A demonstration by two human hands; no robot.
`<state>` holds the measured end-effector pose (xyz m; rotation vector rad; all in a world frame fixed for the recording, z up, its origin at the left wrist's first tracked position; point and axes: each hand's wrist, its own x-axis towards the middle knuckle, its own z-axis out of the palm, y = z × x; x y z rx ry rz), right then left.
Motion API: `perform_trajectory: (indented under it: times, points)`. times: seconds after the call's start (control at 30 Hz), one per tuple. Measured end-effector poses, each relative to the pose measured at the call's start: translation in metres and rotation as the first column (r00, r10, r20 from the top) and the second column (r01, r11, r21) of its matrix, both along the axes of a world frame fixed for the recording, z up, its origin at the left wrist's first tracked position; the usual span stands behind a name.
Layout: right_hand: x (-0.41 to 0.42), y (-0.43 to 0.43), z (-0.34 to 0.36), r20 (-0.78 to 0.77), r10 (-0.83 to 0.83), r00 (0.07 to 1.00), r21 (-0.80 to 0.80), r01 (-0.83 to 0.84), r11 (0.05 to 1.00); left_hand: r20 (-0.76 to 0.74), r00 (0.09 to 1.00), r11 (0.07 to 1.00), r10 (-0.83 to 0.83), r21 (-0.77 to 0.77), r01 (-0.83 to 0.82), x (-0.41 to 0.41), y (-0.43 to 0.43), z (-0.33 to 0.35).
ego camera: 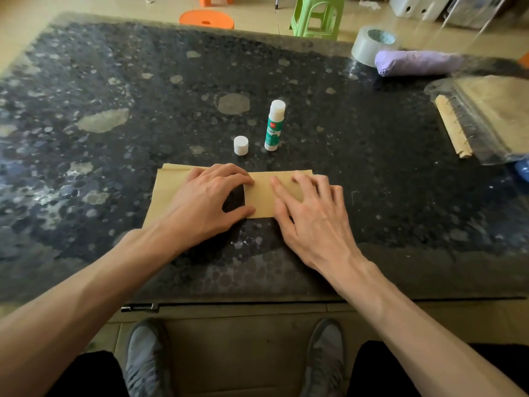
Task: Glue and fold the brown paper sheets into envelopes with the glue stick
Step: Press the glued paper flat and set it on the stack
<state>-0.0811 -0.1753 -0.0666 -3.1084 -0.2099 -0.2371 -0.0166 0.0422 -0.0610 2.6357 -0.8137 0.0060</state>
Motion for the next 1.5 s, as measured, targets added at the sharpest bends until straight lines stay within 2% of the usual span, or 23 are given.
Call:
perform_trajectory:
  times: [0.23,0.37,0.53,0.7,0.8,0.9,1.03,1.33,1.43,1.5]
  points:
    - [-0.01,-0.029,0.0,0.05,-0.14,0.989,-0.031,0.141,0.989,-0.004,1.0,1.0,-0.011,0.028,0.011,0.003,0.0,0.003]
    - [-0.011,-0.032,0.002,0.045,-0.166,0.985,-0.011,0.167,0.986,-0.008,1.0,0.999,-0.007,0.04,0.007,0.003,-0.001,0.004]
    - [0.0,-0.031,0.002,0.013,-0.262,0.965,0.244,0.251,0.937,0.01,1.0,1.0,0.024,-0.011,-0.024,0.001,-0.003,0.001]
    - [0.022,-0.032,0.012,-0.183,-0.229,0.956,0.333,0.279,0.901,-0.016,1.0,0.999,0.027,-0.028,-0.027,0.001,-0.006,0.001]
    - [0.031,-0.035,0.019,-0.275,-0.179,0.945,0.301,0.261,0.917,-0.034,0.999,1.0,-0.003,0.018,0.003,0.002,-0.007,0.003]
    - [0.035,-0.04,0.024,-0.318,-0.14,0.938,0.289,0.236,0.928,-0.029,0.999,1.0,-0.024,0.02,0.024,0.0,-0.004,0.002]
    - [0.036,-0.046,0.031,-0.322,-0.105,0.941,0.353,0.223,0.909,-0.037,0.998,0.999,-0.041,-0.002,0.041,0.001,-0.003,0.0]
    - [0.037,-0.051,0.034,-0.358,-0.016,0.934,0.438,0.183,0.88,-0.208,0.971,0.957,-0.118,-0.286,0.055,0.001,-0.009,0.008]
    - [0.037,-0.051,0.034,-0.311,0.025,0.95,0.604,0.177,0.777,-0.309,0.942,0.886,-0.129,-0.462,-0.03,-0.002,-0.012,0.014]
    - [0.034,-0.049,0.039,-0.323,0.04,0.946,0.692,0.207,0.692,-0.447,0.887,0.78,-0.119,-0.595,-0.195,-0.005,-0.014,0.02]
